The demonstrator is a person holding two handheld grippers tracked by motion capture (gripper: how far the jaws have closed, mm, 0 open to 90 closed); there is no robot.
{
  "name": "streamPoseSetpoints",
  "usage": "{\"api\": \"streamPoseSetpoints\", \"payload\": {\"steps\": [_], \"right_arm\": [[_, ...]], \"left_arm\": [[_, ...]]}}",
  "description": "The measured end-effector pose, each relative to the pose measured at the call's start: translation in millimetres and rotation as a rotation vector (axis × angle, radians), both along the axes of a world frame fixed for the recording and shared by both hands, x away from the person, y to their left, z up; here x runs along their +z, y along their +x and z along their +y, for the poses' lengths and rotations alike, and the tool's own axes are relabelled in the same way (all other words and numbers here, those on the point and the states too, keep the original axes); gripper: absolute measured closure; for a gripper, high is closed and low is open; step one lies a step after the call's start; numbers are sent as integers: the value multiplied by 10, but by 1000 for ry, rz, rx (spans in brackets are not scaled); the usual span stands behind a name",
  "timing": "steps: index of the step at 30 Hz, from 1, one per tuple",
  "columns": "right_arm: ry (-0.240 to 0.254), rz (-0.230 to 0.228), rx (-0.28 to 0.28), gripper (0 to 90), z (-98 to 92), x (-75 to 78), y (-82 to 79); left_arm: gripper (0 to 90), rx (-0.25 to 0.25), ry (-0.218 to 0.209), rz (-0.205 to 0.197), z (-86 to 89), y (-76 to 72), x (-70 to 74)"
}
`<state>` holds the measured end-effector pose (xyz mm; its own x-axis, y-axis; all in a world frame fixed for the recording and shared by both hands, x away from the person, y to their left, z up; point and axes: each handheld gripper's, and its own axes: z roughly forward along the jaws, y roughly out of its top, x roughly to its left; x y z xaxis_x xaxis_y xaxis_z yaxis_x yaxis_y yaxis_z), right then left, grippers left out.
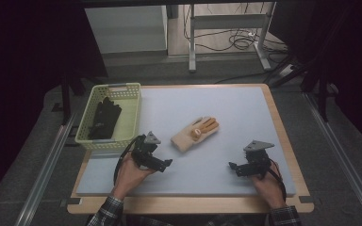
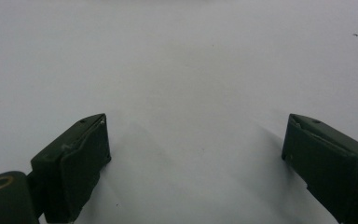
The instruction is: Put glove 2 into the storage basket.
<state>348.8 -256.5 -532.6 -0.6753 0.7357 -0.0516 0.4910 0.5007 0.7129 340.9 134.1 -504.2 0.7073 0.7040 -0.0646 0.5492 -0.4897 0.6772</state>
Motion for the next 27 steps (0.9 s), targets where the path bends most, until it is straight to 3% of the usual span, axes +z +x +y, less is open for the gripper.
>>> {"api": "streamPoseSetpoints", "payload": {"steps": [9,15,23,27], "right_arm": [[-1,0,0,72,0,0,0],[0,1,0,72,0,0,0],[0,1,1,72,-1,0,3],[-1,0,2,72,-2,-1,4]], "left_arm": [[0,-56,18,6,-301,365,108],[0,-91,62,10,-527,627,128],[0,-125,78,30,-798,904,32],[0,-131,133,32,-959,1008,-63]]}}
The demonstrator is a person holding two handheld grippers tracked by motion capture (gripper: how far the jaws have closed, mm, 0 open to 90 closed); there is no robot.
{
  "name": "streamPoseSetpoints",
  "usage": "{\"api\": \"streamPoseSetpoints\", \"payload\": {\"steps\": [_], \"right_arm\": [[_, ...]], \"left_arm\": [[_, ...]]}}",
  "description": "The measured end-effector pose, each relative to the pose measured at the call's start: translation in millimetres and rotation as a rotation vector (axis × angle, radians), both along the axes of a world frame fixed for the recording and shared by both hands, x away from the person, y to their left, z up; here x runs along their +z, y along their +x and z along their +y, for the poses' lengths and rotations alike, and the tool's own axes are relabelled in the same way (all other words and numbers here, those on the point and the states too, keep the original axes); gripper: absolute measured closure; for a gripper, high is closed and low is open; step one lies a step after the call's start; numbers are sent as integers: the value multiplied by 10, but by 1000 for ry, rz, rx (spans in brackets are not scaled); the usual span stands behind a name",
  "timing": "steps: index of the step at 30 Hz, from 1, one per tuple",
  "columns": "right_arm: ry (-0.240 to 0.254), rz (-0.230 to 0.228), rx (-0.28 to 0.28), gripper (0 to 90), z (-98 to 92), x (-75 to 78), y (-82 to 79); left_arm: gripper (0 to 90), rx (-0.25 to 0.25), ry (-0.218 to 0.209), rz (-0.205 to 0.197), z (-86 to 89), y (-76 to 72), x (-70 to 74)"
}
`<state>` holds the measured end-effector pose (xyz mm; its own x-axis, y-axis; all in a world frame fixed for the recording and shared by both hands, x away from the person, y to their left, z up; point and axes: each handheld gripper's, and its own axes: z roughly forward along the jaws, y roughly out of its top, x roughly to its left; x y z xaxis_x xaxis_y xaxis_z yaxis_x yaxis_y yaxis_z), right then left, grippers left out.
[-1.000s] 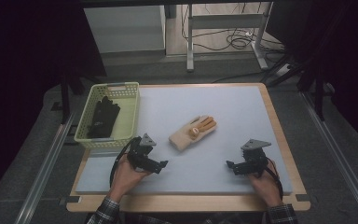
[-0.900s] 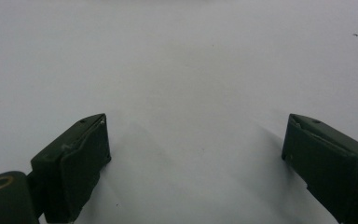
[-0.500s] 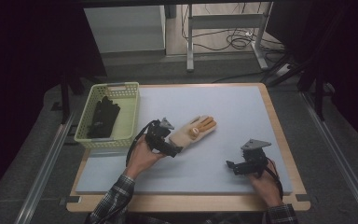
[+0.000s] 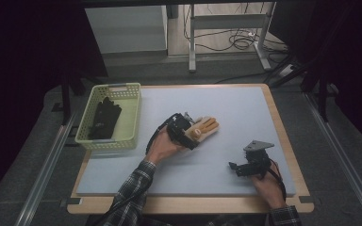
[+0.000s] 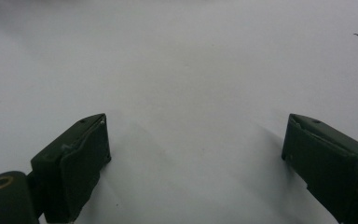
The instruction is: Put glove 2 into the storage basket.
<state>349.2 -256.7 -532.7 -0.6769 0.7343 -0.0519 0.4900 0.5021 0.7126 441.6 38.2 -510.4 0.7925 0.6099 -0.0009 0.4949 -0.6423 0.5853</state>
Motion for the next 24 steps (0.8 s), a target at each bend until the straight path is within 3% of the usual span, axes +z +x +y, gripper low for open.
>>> {"api": "streamPoseSetpoints", "payload": {"steps": [8,9,14,21,24], "right_arm": [[1,2,-1,72,1,0,-1],[1,2,-1,72,1,0,-2],[1,2,-1,72,1,0,-2],[0,1,-1,72,2,-1,-2],[0,1,-1,72,2,-1,-2]], "left_arm": [[0,-4,45,24,-124,162,-158],[12,-7,26,44,-118,169,-159],[198,-11,15,54,-86,146,-108],[514,49,-2,63,-45,110,-64],[566,61,-23,82,-25,112,-46]]}}
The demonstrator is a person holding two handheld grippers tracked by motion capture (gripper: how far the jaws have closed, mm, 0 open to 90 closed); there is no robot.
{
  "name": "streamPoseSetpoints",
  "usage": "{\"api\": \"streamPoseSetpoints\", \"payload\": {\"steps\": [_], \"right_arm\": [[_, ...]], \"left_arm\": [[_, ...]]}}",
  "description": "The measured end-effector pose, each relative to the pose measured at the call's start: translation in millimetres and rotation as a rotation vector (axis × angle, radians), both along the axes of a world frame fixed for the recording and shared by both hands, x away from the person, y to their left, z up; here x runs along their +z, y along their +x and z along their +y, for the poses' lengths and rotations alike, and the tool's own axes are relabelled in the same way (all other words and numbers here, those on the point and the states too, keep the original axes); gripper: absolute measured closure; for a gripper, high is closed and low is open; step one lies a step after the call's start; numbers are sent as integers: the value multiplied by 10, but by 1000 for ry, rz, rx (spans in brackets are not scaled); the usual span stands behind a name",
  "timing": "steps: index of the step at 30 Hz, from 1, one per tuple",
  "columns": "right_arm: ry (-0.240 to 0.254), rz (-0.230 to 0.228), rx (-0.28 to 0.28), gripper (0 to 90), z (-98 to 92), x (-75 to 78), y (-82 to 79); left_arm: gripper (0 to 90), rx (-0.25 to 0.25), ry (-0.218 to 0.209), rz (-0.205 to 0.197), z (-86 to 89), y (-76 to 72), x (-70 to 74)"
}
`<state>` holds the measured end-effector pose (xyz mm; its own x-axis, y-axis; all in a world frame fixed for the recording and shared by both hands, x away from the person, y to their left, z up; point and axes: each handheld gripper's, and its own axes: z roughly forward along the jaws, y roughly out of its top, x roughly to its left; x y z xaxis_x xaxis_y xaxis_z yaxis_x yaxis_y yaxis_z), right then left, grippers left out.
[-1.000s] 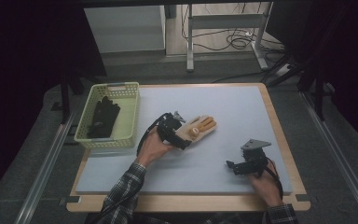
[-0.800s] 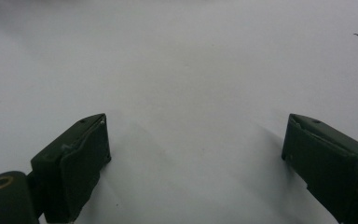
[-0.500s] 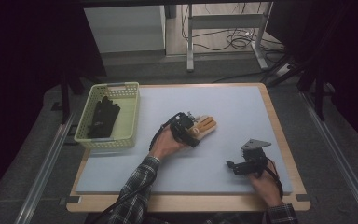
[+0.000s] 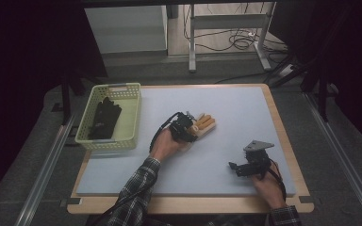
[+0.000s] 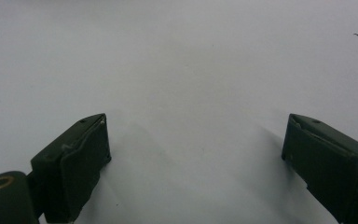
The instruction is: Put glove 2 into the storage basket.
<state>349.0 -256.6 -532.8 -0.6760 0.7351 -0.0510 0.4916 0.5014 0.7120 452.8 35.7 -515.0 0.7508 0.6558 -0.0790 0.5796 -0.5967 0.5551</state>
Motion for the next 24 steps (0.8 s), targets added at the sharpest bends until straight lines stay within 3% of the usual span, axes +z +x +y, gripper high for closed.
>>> {"api": "streamPoseSetpoints", "payload": {"steps": [4,9,24], "right_arm": [[0,0,0,72,0,0,0],[0,0,0,72,-1,0,0],[2,-3,1,72,-1,-2,1]], "left_arm": [[602,22,-1,-2,16,-12,34],[621,59,13,-38,41,-39,133],[725,170,-20,-110,480,-64,645]]}}
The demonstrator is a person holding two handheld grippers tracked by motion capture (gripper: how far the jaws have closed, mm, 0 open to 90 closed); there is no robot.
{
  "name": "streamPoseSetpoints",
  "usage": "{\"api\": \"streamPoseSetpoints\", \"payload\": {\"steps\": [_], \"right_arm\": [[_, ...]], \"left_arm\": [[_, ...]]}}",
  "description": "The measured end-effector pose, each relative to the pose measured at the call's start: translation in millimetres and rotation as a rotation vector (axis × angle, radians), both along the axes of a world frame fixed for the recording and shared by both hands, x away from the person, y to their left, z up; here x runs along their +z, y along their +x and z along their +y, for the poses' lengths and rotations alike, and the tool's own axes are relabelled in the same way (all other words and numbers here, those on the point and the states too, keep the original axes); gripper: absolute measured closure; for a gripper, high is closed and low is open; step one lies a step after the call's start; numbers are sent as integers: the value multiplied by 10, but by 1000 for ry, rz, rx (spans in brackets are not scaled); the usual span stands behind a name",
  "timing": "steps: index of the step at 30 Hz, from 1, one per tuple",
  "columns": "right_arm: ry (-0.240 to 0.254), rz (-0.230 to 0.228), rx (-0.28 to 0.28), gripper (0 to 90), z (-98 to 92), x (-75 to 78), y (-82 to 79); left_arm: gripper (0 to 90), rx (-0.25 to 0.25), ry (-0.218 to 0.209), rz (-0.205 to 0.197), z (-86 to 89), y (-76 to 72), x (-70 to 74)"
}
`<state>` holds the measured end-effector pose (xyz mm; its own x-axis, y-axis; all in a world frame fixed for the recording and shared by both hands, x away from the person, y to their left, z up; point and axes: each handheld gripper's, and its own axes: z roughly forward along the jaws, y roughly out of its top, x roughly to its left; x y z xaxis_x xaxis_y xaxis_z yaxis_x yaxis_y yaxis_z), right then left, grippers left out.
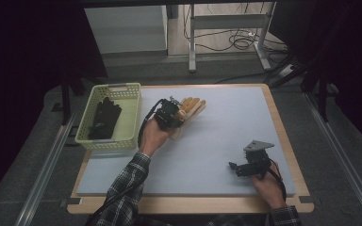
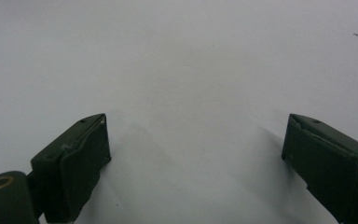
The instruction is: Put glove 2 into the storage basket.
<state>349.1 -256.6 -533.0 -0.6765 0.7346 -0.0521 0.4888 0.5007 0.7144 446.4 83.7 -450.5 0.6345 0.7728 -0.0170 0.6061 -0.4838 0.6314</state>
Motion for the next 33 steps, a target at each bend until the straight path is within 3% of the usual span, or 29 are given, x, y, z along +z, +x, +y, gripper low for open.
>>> {"api": "streamPoseSetpoints", "payload": {"steps": [5,10,19,26,33], "right_arm": [[0,0,0,72,0,0,0],[0,0,0,72,0,0,0],[0,0,0,72,0,0,0],[0,0,0,72,0,0,1],[0,1,0,72,0,0,0]], "left_arm": [[725,52,4,-24,173,-15,174],[723,135,12,-46,434,-24,342],[715,331,11,-62,1109,-35,514],[709,447,27,-43,1531,-10,466],[705,517,48,19,1748,104,212]]}}
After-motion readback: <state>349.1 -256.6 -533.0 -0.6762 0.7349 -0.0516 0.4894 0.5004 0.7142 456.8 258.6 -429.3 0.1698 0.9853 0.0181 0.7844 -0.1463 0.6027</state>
